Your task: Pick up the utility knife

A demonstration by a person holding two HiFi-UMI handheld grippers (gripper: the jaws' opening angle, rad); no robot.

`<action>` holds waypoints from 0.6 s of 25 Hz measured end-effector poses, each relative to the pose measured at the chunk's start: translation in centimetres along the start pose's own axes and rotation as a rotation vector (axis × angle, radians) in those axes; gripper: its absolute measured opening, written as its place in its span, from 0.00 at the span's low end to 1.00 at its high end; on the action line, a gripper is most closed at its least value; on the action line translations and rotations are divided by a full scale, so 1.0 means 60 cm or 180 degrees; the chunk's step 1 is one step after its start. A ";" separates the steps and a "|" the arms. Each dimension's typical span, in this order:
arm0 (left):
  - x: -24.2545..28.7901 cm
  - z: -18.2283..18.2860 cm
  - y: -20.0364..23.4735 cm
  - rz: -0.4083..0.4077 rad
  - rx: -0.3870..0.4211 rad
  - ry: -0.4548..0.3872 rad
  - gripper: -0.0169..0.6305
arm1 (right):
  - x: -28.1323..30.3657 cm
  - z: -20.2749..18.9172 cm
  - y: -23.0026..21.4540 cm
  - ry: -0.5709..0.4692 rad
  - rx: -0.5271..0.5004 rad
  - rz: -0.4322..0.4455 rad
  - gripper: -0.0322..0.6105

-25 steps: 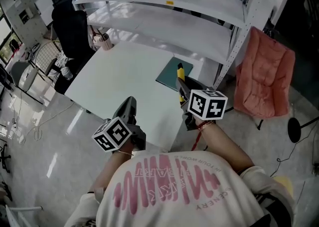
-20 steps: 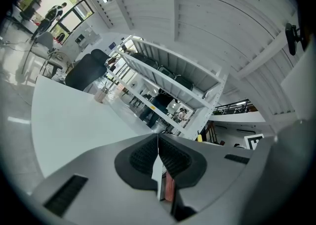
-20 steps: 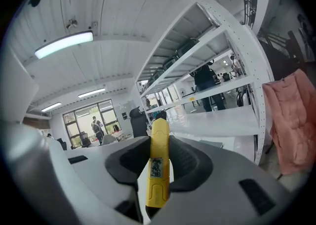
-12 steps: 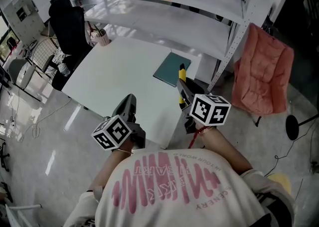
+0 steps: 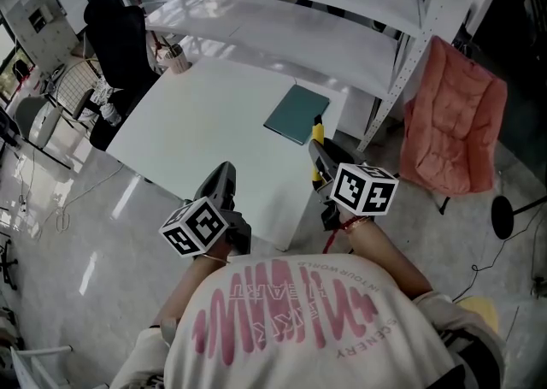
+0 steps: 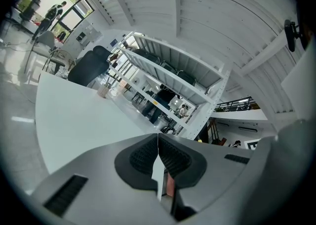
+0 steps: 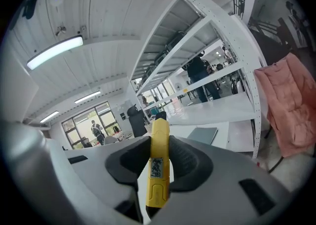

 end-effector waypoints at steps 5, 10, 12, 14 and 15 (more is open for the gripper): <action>0.001 -0.005 0.004 0.0024 -0.0034 0.0014 0.06 | -0.004 -0.010 -0.015 0.0080 0.0019 -0.0084 0.26; 0.012 -0.012 0.004 0.0011 -0.0058 0.0065 0.06 | -0.002 -0.018 -0.024 0.0140 0.0050 -0.0087 0.26; 0.015 -0.009 0.003 0.0039 -0.0032 0.0059 0.06 | 0.000 -0.020 -0.027 0.0162 0.0070 -0.0089 0.26; 0.019 -0.010 0.005 0.0040 -0.0050 0.0070 0.06 | 0.001 -0.021 -0.028 0.0170 0.0082 -0.0080 0.26; 0.021 -0.013 0.006 0.0028 -0.0070 0.0085 0.06 | 0.001 -0.021 -0.030 0.0168 0.0091 -0.0069 0.26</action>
Point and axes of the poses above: the fingertips, and each gripper's own axes: x forward along the fingers, y to its left, z out of its top, the point moved 10 cm from there along -x, backward along the fingers, and after that the axes turned 1 degree about y, right-handed, at the moved point
